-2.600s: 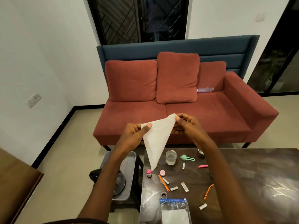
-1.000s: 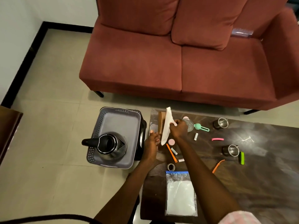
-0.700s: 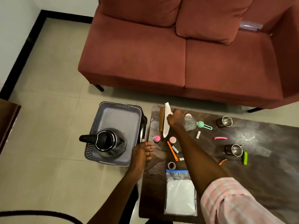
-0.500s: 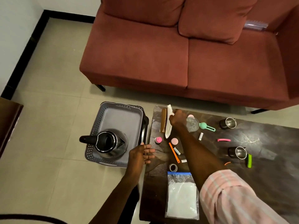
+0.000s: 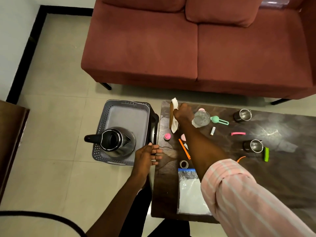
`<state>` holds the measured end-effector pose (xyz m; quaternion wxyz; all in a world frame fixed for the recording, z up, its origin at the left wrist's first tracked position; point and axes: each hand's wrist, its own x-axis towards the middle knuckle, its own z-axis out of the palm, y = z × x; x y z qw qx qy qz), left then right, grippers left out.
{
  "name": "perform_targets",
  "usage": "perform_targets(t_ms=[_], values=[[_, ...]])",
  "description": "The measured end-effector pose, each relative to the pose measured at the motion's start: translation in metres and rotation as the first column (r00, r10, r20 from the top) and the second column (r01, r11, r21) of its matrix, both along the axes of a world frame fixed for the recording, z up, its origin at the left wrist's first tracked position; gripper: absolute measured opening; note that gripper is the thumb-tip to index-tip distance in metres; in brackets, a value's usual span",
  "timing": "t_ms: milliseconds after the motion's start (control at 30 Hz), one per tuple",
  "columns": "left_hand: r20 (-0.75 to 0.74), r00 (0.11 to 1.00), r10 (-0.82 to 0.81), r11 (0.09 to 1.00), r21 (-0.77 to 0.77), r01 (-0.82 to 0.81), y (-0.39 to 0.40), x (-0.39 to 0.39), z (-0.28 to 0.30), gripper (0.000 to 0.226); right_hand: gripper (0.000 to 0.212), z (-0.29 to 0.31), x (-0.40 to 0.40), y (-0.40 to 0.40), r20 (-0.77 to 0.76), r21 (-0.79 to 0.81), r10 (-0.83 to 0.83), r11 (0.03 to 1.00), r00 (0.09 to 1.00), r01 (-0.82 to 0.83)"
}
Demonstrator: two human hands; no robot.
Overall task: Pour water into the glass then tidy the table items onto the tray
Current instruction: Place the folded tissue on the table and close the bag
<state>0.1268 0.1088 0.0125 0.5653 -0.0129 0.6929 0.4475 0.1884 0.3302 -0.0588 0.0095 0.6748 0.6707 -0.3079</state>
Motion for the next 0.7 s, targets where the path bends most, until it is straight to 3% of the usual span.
perform_targets(t_ms=[200, 367, 533, 700], values=[[-0.01, 0.999, -0.04, 0.999, -0.034, 0.04, -0.006, 0.023, 0.003, 0.029, 0.028, 0.011, 0.045, -0.016, -0.131, 0.019, -0.24, 0.97, 0.962, 0.244], [-0.013, 0.995, -0.094, 0.994, -0.056, 0.093, -0.001, 0.054, -0.003, 0.028, 0.023, 0.01, 0.118, -0.066, -0.26, 0.023, -0.428, 0.893, 0.865, 0.449], [-0.006, 0.991, -0.131, 0.989, -0.074, 0.131, -0.001, 0.096, -0.014, 0.026, 0.014, -0.001, 0.187, -0.151, -0.364, -0.051, -0.429, 0.896, 0.827, 0.442], [0.024, 0.979, -0.201, 0.971, -0.13, 0.203, -0.012, 0.149, -0.035, 0.028, 0.012, -0.006, 0.242, -0.217, -0.35, -0.146, -0.459, 0.888, 0.816, 0.437]])
